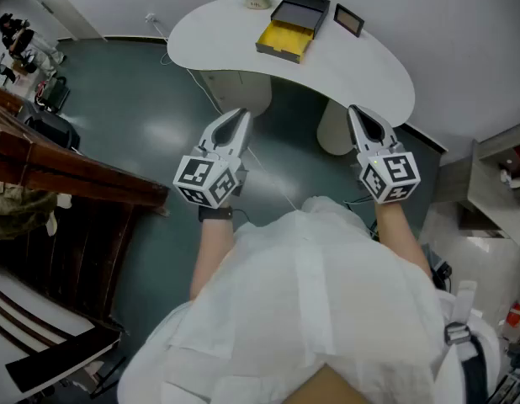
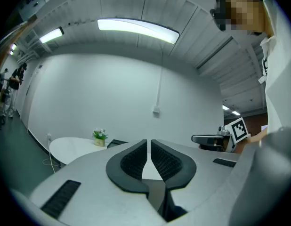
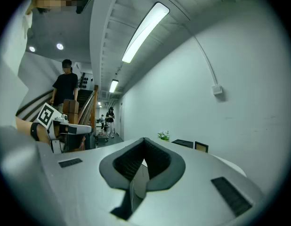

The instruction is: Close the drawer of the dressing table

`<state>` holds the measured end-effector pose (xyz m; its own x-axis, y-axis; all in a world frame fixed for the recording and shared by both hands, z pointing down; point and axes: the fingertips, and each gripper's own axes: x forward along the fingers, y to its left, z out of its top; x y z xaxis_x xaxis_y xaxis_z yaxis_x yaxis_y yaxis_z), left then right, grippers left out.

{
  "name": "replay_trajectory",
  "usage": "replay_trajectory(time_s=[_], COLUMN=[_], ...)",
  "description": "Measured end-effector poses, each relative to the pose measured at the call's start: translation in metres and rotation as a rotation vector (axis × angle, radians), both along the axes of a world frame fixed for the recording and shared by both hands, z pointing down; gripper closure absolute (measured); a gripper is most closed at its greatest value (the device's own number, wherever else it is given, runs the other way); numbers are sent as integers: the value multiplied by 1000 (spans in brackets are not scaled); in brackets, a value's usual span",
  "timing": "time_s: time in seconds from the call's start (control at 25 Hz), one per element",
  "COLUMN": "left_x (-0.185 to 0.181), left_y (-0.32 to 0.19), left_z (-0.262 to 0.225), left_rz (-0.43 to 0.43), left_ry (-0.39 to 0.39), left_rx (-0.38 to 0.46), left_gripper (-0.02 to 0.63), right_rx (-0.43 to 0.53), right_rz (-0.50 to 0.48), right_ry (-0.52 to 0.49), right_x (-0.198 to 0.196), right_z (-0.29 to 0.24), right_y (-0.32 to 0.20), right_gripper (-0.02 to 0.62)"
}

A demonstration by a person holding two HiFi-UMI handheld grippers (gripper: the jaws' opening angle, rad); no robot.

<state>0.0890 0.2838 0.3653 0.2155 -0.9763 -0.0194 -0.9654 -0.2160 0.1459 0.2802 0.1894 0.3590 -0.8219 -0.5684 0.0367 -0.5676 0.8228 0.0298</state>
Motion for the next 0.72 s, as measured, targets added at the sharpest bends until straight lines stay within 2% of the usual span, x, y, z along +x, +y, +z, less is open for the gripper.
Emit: replay_trajectory(time_s=[0.4,0.72], left_x=[4,-2], left_y=[-5,-22], left_z=[0,7], left_rz=[19,15], left_ry=[4,8], left_rx=[-4,-21], left_gripper=[568,568], right_rx=[3,-20], right_rz=[-12,-16], right_ry=[12,27], right_x=[-4,-9], right_z=[0,10], right_y=[-1,-22], right_gripper=[586,586])
